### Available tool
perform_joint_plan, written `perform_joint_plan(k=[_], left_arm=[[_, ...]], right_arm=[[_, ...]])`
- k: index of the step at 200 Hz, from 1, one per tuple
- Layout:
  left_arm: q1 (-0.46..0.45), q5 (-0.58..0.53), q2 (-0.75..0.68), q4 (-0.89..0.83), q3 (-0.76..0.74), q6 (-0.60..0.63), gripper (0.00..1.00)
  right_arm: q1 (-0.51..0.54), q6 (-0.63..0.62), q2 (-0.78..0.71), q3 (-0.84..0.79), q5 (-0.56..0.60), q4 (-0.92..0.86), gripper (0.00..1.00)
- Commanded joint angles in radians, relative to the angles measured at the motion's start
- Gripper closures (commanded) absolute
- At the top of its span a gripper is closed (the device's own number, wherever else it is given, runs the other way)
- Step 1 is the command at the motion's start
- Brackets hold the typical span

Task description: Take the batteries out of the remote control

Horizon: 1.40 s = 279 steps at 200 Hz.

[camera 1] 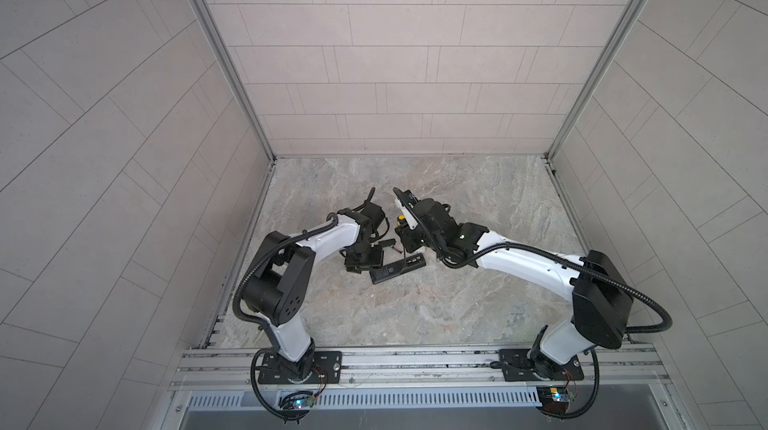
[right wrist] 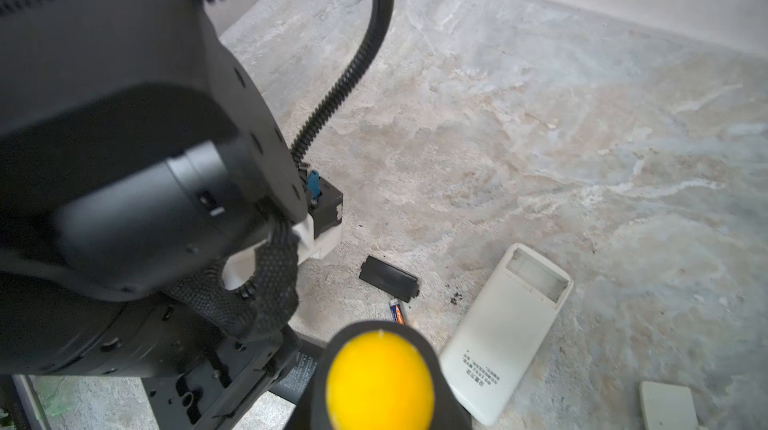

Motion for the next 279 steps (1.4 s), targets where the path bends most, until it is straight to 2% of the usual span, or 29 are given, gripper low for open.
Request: perform_joint_plan(k=[1,74,245,279], left_arm=[[0.030,0.072,-0.042,0.050,-0.045,-0.084,0.37],[0.087,0.127,-0.044,0.098,-0.116,-0.118,0.37],[0.091,0.149,0.010,0.136,-0.142,-0.117,0.38],[0.091,0.147,0.017,0.137,-0.146,-0.123,0.38]], right_arm=[[0.005,-0.065,-0.010,-0.017,0.015,0.056,1.00],[0.011,-0.140,0.021,-0.032,0.027,0.096,1.00],[0.059,-0.175,0.056,-0.004,0.057,0.050,1.00],[0.089,-0.247,0.066,0.035,0.127,-0.023,1.00]])
